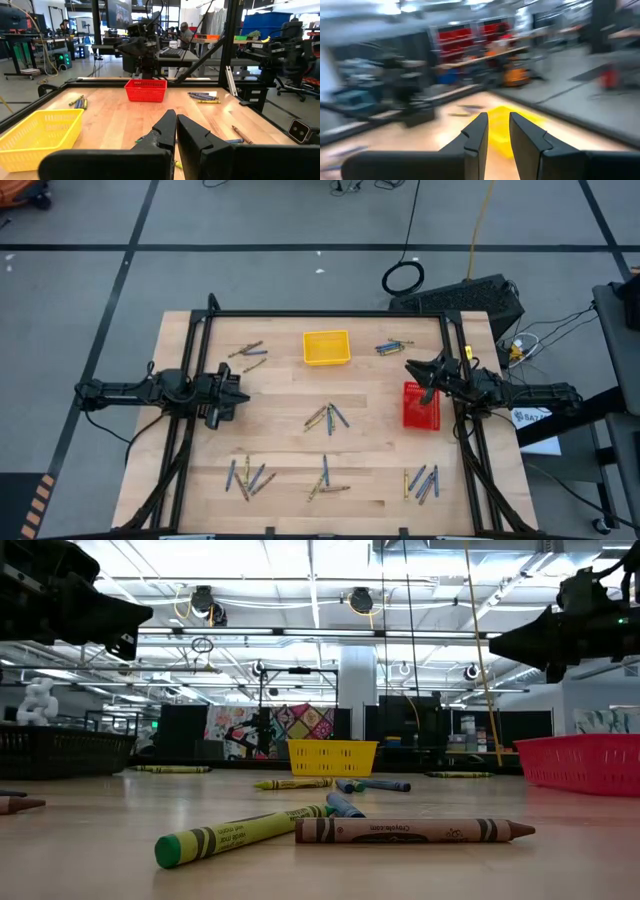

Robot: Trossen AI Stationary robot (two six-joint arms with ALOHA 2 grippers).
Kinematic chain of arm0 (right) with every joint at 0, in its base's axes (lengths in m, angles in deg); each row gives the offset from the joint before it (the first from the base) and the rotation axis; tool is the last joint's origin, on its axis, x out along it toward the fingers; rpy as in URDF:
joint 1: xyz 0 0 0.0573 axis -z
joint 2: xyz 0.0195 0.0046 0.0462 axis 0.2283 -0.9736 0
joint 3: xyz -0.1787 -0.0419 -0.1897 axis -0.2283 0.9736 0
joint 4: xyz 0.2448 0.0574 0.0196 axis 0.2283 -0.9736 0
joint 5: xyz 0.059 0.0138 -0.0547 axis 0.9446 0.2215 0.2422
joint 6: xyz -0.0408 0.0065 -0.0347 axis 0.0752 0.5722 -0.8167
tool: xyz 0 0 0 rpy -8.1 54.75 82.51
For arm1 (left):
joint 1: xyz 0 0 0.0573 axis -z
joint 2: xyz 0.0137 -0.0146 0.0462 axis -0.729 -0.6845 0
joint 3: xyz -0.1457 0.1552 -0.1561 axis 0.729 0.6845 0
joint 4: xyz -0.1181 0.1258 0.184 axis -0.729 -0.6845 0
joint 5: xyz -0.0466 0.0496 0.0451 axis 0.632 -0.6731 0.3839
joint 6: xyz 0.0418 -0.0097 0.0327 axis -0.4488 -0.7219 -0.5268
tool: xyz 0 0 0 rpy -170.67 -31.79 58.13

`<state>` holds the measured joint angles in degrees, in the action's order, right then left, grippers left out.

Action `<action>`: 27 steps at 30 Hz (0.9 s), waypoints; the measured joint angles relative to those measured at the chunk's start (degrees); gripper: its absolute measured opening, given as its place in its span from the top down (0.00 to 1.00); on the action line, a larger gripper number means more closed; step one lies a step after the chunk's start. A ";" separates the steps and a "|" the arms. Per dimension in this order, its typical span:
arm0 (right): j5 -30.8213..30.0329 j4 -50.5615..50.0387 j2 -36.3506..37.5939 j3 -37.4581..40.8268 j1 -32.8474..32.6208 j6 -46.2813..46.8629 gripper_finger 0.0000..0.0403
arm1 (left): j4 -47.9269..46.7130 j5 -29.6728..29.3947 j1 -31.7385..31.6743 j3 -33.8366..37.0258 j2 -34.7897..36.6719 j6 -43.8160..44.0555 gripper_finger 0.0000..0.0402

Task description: Sort crayons

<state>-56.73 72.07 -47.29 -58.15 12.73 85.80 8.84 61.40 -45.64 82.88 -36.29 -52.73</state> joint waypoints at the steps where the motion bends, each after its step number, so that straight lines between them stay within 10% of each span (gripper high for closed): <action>1: 3.02 0.64 -0.03 0.00 0.00 2.18 0.84 | 0.00 0.01 -0.01 0.00 -0.02 -0.01 0.95; 8: 15.16 3.85 -0.02 0.00 -0.02 14.34 0.84 | 0.00 0.01 -0.01 -0.02 0.00 -0.01 0.95; 27: 15.13 -0.17 -0.02 -0.02 -0.02 10.89 0.84 | 0.02 -0.01 0.01 -0.02 -0.02 -0.01 0.95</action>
<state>-41.60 71.90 -47.31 -58.16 12.70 96.69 8.86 61.39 -45.63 82.87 -36.31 -52.74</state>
